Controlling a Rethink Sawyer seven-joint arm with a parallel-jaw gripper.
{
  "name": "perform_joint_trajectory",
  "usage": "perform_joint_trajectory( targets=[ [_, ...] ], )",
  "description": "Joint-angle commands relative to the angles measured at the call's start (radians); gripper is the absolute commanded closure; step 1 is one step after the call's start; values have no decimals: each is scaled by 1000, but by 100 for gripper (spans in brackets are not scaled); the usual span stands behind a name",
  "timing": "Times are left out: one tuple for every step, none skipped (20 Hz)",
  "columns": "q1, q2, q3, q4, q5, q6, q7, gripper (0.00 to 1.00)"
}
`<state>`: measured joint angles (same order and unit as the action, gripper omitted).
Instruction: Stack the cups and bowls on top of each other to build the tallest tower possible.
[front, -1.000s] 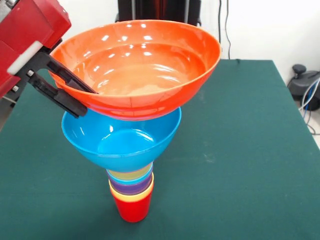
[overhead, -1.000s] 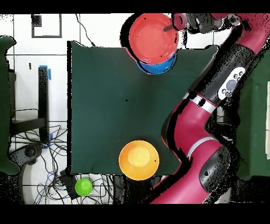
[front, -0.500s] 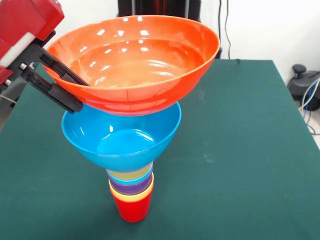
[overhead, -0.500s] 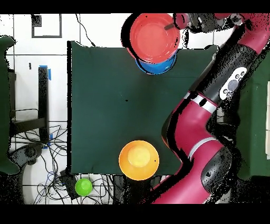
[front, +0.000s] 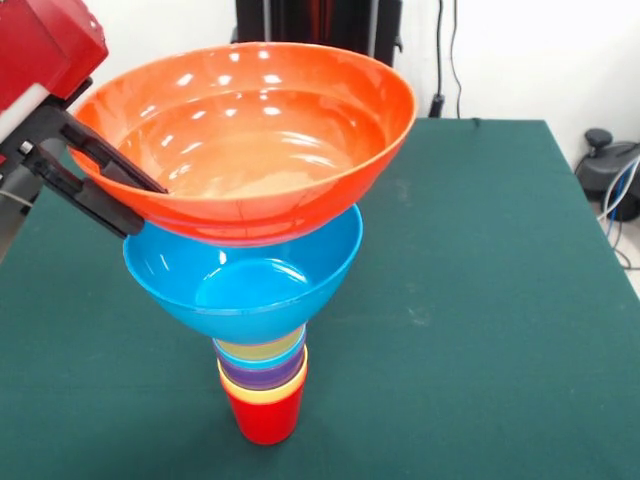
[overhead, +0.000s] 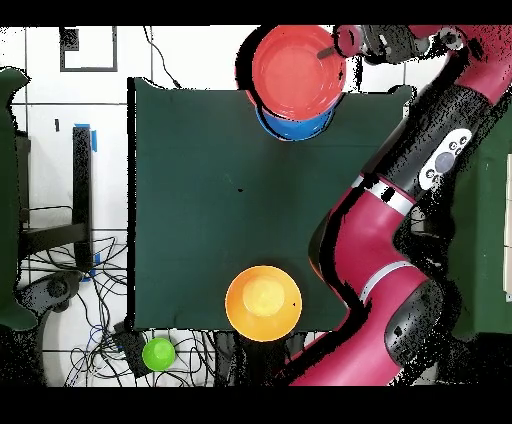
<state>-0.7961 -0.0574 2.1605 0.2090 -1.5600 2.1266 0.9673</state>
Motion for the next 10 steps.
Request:
perform_joint_trajectory(
  targets=[
    [4, 17, -57, -75, -78, -4, -307, 100],
    [2, 18, -62, -71, -70, -6, -306, 100],
    [1, 19, -65, -69, -67, -8, -305, 100],
    [3, 17, -59, -72, -72, -6, -304, 100],
    [4, 16, -57, -74, -74, -6, -302, 100],
    [5, 16, -54, -75, -76, -6, -300, 100],
    [5, 16, -53, -75, -76, -7, -296, 100],
    [7, 15, -47, -79, -81, -7, -297, 100],
    [8, 14, -47, -78, -81, -7, -297, 100],
    [8, 14, -49, -77, -78, -9, -291, 100]
  ],
)
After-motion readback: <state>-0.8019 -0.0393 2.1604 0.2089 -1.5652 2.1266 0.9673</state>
